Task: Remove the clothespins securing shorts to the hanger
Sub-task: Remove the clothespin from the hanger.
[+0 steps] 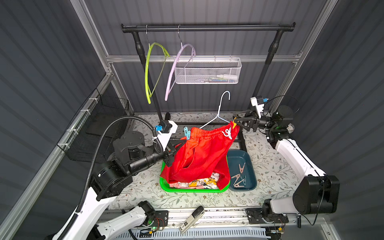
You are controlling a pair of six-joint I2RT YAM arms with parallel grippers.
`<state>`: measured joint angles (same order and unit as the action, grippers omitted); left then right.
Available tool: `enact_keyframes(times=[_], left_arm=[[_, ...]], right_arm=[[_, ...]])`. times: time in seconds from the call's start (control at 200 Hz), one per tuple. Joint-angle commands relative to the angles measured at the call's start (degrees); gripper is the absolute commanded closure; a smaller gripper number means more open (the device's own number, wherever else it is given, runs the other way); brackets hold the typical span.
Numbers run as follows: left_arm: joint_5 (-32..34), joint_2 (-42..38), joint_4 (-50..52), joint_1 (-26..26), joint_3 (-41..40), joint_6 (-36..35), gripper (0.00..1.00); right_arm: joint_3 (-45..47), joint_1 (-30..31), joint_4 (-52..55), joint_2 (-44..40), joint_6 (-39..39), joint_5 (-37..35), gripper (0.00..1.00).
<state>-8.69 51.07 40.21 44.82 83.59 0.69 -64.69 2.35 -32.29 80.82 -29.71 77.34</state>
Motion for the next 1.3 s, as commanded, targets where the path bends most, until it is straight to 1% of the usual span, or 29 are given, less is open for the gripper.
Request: enact_keyframes(times=[0.0,0.125,0.235,0.3,0.38,0.47,0.59,0.701,0.741,0.911,1.046,1.126,1.251,1.296], left_arm=[[-1.77,-0.66,-5.25,0.18,1.47,0.98,1.00],[-1.68,-1.05,-4.59,0.18,2.01,0.98,1.00],[-1.68,-1.49,-4.70,0.18,1.84,1.07,1.00],[-1.60,-1.45,-4.75,0.18,1.75,0.99,1.00],[-1.42,-1.24,-4.77,0.18,1.66,0.98,1.00],[-1.47,-1.12,-5.08,0.18,1.49,0.94,1.00],[-1.56,-0.76,-5.31,0.18,1.57,0.89,1.00],[-1.60,-0.62,-5.51,0.18,1.66,0.98,1.00],[-1.60,-0.62,-5.74,0.17,1.66,1.07,1.00],[-1.77,-0.10,-5.56,0.18,2.18,1.16,1.00],[-1.68,0.17,-5.56,0.18,2.41,1.15,1.00],[-1.67,0.15,-5.70,0.18,2.37,1.27,1.00],[-2.01,0.17,-5.79,0.18,2.37,1.49,1.00],[-1.96,0.24,-5.84,0.18,2.45,1.51,1.00]], right_arm=[[0.92,0.29,-1.03,-0.65,0.51,-0.14,0.33],[0.14,-0.15,1.95,-0.84,3.02,-2.01,0.30],[-0.69,-0.28,1.44,-0.38,2.63,-2.28,0.29],[-0.80,-0.25,-1.29,0.23,0.18,-1.58,0.35],[0.30,-0.24,-8.68,0.87,-5.42,-0.38,0.45],[1.64,-0.24,-16.57,1.61,-11.68,0.59,0.51],[1.93,0.06,-19.29,2.82,-14.68,1.61,0.60],[2.49,0.39,-19.47,2.78,-15.03,2.11,0.63],[2.78,0.46,-19.17,2.52,-14.73,2.05,0.65],[3.58,0.55,-13.49,0.95,-10.16,0.91,0.75],[4.21,0.55,-13.30,-0.02,-9.75,0.45,0.89],[4.47,0.55,-12.98,-0.47,-9.58,0.27,0.94],[4.96,0.55,-13.04,-0.88,-9.83,0.19,1.00],[5.17,0.55,-13.13,-1.05,-9.84,0.06,1.00]])
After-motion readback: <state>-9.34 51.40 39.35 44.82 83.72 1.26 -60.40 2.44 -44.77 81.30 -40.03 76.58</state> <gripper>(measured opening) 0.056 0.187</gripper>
